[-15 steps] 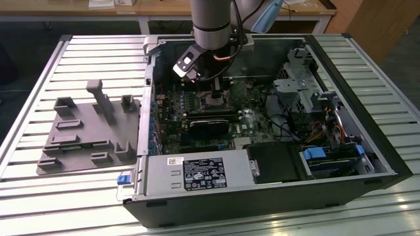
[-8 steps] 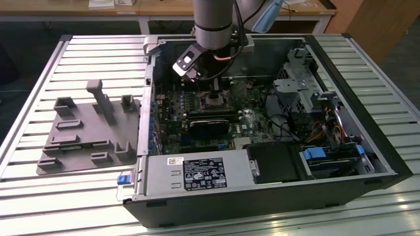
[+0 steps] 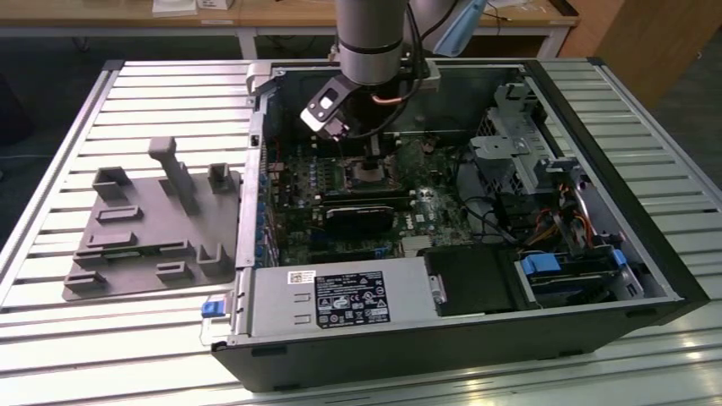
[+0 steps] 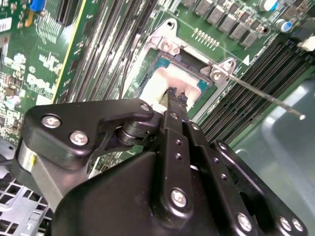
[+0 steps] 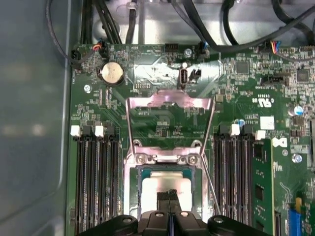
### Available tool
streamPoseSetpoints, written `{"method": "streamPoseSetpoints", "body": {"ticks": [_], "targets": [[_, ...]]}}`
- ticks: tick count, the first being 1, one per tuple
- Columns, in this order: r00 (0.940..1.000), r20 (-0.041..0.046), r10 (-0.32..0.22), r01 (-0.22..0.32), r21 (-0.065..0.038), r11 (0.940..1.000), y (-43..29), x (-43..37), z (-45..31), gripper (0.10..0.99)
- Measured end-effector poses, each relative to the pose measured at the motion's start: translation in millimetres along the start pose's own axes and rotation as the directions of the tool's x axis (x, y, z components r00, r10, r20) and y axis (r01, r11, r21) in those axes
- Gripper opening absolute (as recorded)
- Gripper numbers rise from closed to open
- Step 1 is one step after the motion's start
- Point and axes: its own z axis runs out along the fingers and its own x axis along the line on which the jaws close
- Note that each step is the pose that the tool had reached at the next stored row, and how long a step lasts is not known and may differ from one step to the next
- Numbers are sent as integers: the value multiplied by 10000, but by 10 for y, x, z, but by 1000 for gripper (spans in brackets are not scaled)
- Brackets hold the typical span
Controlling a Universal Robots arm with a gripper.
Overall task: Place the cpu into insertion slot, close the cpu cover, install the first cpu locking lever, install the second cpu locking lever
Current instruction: 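Place the cpu into insertion slot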
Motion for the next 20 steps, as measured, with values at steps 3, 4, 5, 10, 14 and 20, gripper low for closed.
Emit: {"method": "streamPoseSetpoints", "body": {"ticks": [3,4,5,10,14,20], "targets": [[10000,6,-20,20,3,10000,1,0,-6,102],[10000,3,-21,21,-1,10000,2,1,-15,102],[10000,2,-20,20,-5,10000,4,1,-30,102],[10000,3,-20,20,-16,10000,10,2,-130,102],[10000,3,-20,20,-24,10000,17,3,-224,102],[10000,3,-20,20,-49,10000,28,4,-380,102]]}}
